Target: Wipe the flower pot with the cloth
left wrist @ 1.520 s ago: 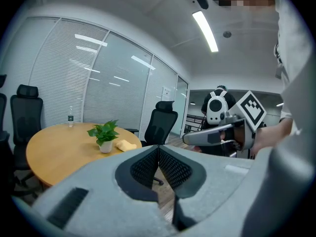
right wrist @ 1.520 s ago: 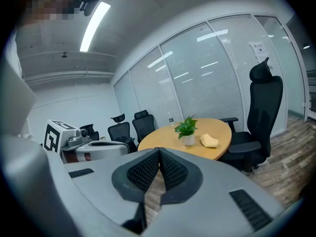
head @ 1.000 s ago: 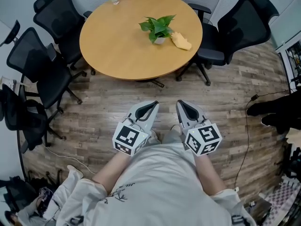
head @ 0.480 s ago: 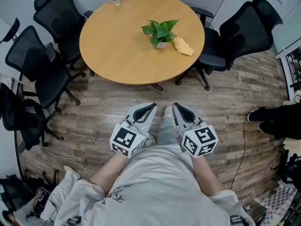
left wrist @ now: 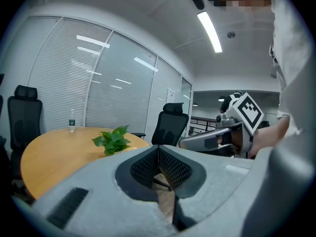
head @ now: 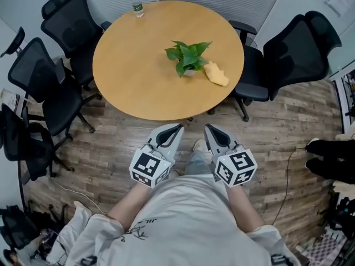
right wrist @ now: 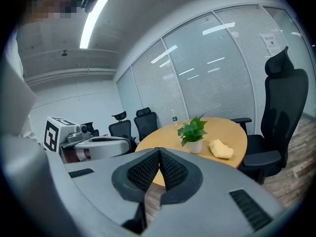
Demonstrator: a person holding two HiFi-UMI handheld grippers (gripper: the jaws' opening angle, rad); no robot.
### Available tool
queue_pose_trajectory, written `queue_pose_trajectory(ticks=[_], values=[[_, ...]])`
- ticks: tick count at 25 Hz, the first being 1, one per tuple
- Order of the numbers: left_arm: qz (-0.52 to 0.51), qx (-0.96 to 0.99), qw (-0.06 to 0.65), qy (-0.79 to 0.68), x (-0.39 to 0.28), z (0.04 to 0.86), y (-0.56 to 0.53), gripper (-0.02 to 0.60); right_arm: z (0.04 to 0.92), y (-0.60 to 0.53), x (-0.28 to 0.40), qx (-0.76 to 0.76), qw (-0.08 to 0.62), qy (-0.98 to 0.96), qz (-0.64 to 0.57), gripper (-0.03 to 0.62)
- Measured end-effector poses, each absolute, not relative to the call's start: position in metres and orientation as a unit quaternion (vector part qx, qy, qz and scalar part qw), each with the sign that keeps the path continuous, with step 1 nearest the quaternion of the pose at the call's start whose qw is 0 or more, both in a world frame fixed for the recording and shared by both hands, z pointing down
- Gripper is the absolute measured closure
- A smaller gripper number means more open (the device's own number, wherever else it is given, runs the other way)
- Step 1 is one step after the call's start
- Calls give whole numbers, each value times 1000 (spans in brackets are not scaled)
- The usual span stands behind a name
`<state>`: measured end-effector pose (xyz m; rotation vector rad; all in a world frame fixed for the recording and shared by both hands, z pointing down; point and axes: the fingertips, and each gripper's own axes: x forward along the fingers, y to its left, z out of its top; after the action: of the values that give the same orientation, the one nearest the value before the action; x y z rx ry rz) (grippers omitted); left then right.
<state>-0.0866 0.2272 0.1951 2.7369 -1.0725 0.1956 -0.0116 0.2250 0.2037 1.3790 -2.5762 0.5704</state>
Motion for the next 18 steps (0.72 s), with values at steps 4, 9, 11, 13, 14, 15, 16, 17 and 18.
queue_pose_trajectory(ticks=[4, 9, 11, 13, 14, 15, 16, 17, 18], values=[[61, 922, 93, -370, -69, 187, 186, 569, 195, 181, 9, 460, 82, -865, 181, 588], [58, 919, 96, -378, -44, 185, 146, 569, 191, 139, 31, 451, 87, -871, 176, 588], [54, 917, 101, -383, -35, 186, 132, 569, 192, 124, 40, 448, 86, -872, 179, 588], [48, 915, 110, -386, -25, 187, 118, 569, 192, 109, 49, 446, 84, -873, 179, 588], [45, 914, 114, -387, -20, 187, 111, 569, 191, 101, 54, 445, 83, -874, 178, 588], [44, 913, 116, -389, -15, 187, 104, 569, 190, 95, 59, 443, 83, -875, 177, 588], [43, 912, 116, -391, -11, 187, 98, 569, 189, 89, 62, 439, 84, -877, 175, 588], [44, 911, 114, -393, -7, 187, 92, 569, 189, 83, 65, 435, 86, -880, 173, 588], [45, 911, 113, -395, -3, 187, 87, 569, 189, 78, 68, 431, 88, -882, 171, 588]])
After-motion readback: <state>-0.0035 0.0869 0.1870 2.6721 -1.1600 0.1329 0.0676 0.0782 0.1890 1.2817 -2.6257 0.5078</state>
